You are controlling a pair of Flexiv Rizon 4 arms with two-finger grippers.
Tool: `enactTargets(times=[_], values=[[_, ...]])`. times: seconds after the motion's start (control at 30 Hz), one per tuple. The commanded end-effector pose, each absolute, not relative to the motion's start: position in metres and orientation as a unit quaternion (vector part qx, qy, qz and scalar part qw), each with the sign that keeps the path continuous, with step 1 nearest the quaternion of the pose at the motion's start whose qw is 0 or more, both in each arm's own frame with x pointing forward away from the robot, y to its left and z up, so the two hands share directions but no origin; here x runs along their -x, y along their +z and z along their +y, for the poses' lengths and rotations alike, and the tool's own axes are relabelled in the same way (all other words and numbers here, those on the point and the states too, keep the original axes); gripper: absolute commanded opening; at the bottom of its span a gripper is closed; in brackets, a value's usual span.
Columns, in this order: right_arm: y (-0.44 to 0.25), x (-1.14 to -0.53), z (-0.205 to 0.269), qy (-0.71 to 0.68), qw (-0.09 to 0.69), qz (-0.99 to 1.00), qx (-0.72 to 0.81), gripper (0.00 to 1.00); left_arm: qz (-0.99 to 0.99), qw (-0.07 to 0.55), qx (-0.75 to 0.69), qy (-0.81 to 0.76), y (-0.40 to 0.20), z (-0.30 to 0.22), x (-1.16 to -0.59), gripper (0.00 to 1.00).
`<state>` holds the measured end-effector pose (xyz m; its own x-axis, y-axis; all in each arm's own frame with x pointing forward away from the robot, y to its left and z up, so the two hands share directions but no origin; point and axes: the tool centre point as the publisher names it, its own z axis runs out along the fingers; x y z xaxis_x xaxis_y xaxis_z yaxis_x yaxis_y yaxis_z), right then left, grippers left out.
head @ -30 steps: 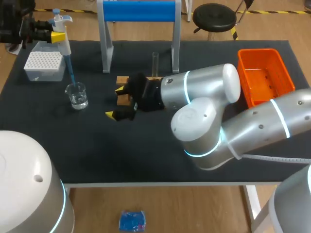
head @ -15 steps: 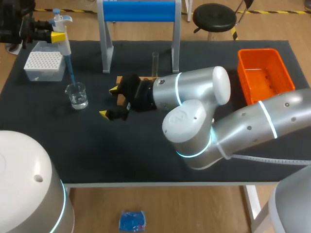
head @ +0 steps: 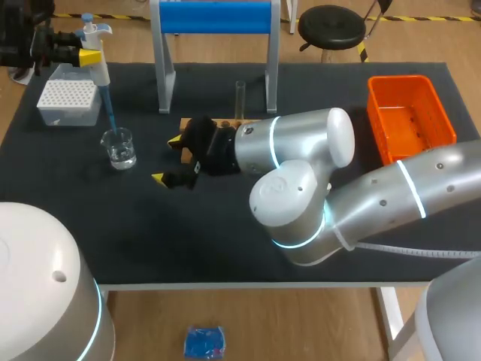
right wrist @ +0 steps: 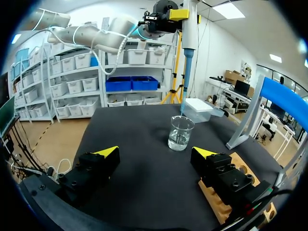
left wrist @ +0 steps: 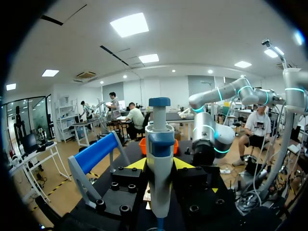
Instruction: Invert the test tube, pick up the pipette, mount the tip to pipette, aspirate from beaker and dispense into the tube, eject the tip, return the pipette, and cap with the stopper.
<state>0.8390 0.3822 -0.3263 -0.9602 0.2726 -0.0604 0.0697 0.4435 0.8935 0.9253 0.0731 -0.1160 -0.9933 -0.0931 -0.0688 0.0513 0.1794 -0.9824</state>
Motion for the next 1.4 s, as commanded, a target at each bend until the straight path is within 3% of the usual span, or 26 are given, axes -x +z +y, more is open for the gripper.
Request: enactTargets(times=[0.03,1.4], values=[[-0.328,-0.839,0.384,0.519,0.099,0.843,-0.102,1.00,0.766,0.057,0.013,-0.640,-0.116,0.073,-0.925,0.00],[-0.328,-0.839,0.384,0.519,0.099,0.843,-0.102,1.00,0.751,0.046,0.031,-0.657,-0.153,0.084,-0.941,0.00]])
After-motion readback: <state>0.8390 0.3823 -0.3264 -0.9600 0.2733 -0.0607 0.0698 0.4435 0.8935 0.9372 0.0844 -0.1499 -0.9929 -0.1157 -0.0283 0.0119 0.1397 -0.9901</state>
